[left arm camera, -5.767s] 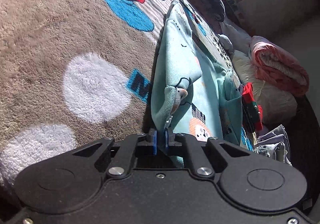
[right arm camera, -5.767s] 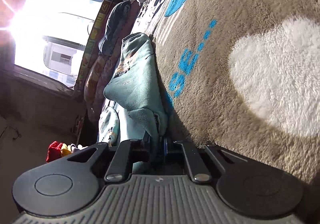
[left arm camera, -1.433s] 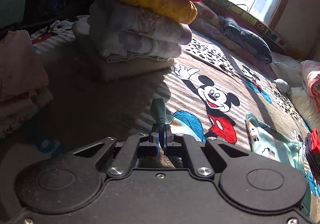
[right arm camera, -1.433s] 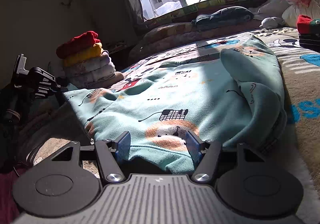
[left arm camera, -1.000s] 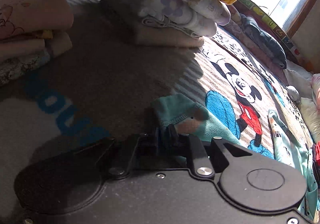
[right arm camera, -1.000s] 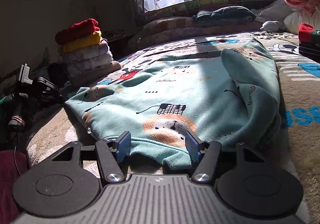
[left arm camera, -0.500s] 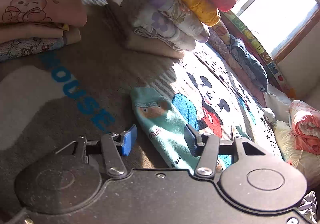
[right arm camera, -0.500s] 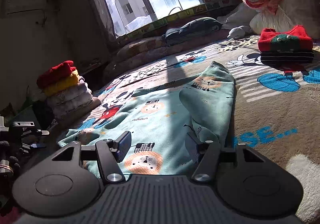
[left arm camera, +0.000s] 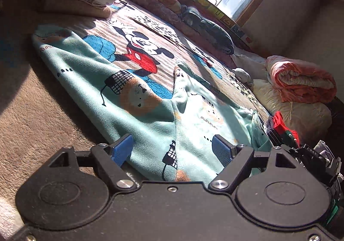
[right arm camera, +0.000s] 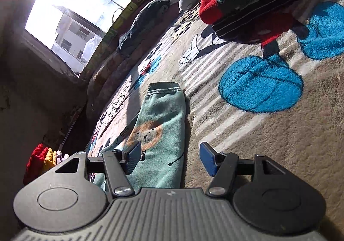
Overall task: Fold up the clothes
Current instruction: 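Grasp the teal sleeve cuff with the right gripper and lift it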
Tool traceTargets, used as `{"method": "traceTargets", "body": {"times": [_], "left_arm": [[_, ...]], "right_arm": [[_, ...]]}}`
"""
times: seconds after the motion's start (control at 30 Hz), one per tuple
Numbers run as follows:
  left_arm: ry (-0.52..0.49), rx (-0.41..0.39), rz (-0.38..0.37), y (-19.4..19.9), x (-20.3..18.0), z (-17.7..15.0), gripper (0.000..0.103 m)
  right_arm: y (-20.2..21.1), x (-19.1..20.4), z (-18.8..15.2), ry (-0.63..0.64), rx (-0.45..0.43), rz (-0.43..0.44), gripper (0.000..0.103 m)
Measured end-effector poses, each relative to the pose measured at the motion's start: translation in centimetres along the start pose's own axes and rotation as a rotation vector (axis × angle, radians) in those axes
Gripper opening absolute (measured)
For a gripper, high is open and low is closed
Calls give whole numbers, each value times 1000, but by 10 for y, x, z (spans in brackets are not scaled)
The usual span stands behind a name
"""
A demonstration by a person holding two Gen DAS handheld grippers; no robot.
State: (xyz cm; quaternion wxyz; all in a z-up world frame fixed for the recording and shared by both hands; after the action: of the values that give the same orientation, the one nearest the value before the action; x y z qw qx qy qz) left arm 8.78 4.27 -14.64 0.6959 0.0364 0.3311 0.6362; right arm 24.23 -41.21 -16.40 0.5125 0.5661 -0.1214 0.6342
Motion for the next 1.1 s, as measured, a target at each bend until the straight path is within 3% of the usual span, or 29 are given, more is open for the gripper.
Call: {"method": "traceTargets", "body": {"times": [0.27,0.43,0.53,0.6,0.63,0.7,1.1], "left_arm": [[43,5,-67,-16,14,1,81],[29,-7,-80,-19,15,0,82],[-14,-11,-73,-20,11,-2,82],[-24,-13,-72,-21,10,-2,82],[-25,-15,-73,-21,11,-3,82],[-26,-16,-74,-21,11,-3,82],[-36,-23,-75,-22,10,-4,83]], "right_arm": [[-76,0,45,-15,71,2,55],[-103,-1,60,-27,57,14,47],[-112,0,63,-10,51,6,40],[-116,2,64,2,49,-10,29],[-117,3,63,6,51,-15,26],[-116,6,61,22,50,-23,9],[-43,46,66,149,-155,-37,6]]}}
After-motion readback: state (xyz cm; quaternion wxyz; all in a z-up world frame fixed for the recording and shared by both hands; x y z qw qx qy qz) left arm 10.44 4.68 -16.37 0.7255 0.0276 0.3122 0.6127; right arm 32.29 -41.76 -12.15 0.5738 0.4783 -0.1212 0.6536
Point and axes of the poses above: each gripper's, at about its wrist camera, not at the fingertips, and y roughly against the way its jaws point, x to its left, z to its top, the point moved 1 cm from there along -y, roughly the way its jaws point, and after that the axes turned 10 degrees about -y, right-handed, at the moved point
